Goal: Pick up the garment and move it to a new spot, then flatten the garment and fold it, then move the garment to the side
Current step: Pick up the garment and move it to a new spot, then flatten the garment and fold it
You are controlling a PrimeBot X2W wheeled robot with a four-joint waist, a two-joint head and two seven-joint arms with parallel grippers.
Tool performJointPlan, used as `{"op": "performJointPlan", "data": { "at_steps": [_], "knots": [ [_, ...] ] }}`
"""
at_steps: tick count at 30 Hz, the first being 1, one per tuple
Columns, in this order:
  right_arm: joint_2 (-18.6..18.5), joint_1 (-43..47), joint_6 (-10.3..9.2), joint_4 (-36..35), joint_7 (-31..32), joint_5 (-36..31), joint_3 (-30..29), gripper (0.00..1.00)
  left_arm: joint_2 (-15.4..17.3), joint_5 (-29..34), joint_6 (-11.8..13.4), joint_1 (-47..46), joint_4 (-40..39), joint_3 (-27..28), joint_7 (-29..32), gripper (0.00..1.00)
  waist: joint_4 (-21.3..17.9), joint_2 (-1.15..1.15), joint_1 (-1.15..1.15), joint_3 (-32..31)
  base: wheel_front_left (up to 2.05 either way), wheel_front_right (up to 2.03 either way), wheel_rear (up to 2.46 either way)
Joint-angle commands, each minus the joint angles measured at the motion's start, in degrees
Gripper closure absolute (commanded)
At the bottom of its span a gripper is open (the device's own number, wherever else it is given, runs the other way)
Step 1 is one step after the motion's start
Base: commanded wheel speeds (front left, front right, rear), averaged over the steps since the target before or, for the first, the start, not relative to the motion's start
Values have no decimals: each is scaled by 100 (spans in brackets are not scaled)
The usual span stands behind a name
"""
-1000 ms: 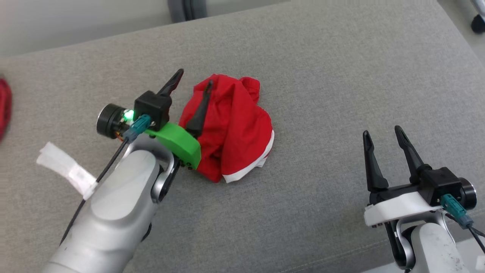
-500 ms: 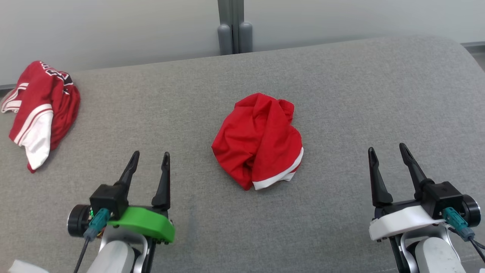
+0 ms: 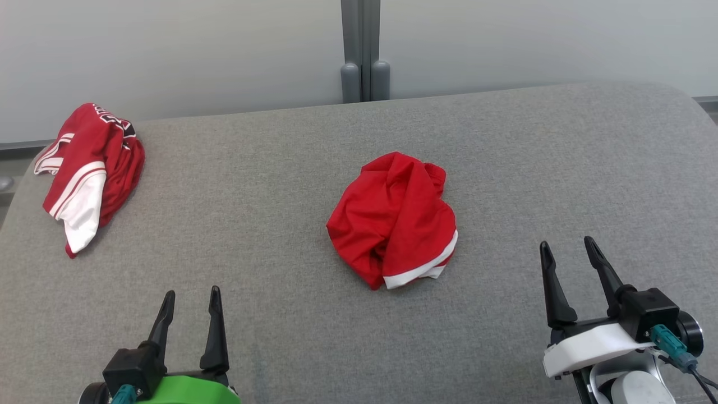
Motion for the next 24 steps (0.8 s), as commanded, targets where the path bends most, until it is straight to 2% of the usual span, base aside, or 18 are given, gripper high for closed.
{"op": "performJointPlan", "data": {
  "at_steps": [1,9,16,24],
  "knots": [
    [-11,55,0,15,-18,61,20,0,-37,60,-50,88,-11,82,3,0,-16,0,0,-4,0,0,0],
    [-11,22,0,5,-18,68,37,0,-206,307,-301,110,53,365,3,0,-40,0,0,21,0,0,0],
    [-11,-14,0,19,-18,46,65,0,-305,417,-418,40,111,475,3,0,-1,0,0,97,0,0,0],
    [-11,-456,0,295,-19,-200,86,0,-362,574,-514,-168,71,393,3,0,253,0,0,449,0,0,0]
  ]
}}
